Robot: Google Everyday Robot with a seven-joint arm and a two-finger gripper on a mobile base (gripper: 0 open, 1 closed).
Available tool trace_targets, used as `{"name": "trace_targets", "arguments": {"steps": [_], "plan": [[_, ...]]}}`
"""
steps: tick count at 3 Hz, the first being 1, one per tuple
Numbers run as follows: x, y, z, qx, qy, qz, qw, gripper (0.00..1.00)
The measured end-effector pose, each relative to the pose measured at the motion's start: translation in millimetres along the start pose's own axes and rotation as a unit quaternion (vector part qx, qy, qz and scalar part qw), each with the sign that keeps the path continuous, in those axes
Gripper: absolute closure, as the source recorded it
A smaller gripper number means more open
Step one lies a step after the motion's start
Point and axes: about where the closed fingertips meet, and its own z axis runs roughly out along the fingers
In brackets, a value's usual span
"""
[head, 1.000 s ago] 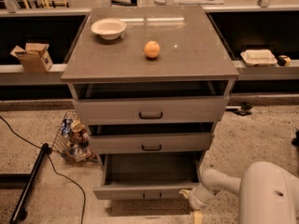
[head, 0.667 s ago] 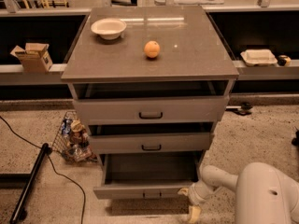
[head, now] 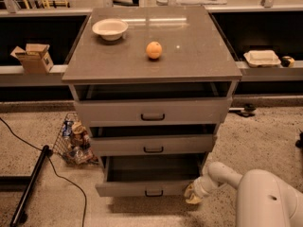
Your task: Close bottom drawer
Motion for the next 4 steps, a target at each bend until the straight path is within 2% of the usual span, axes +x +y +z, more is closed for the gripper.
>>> {"name": "trace_targets", "arguments": {"steps": [1,2,4], "plan": [[9,-21,-6,0.03,-0.005,0.007,0.9995,0.86],[15,-35,-9,0.049,-0.015,0.014,0.9986,0.87],[20,-51,-14,0.065,-0.03,0.018,0.9973,0.4]]}}
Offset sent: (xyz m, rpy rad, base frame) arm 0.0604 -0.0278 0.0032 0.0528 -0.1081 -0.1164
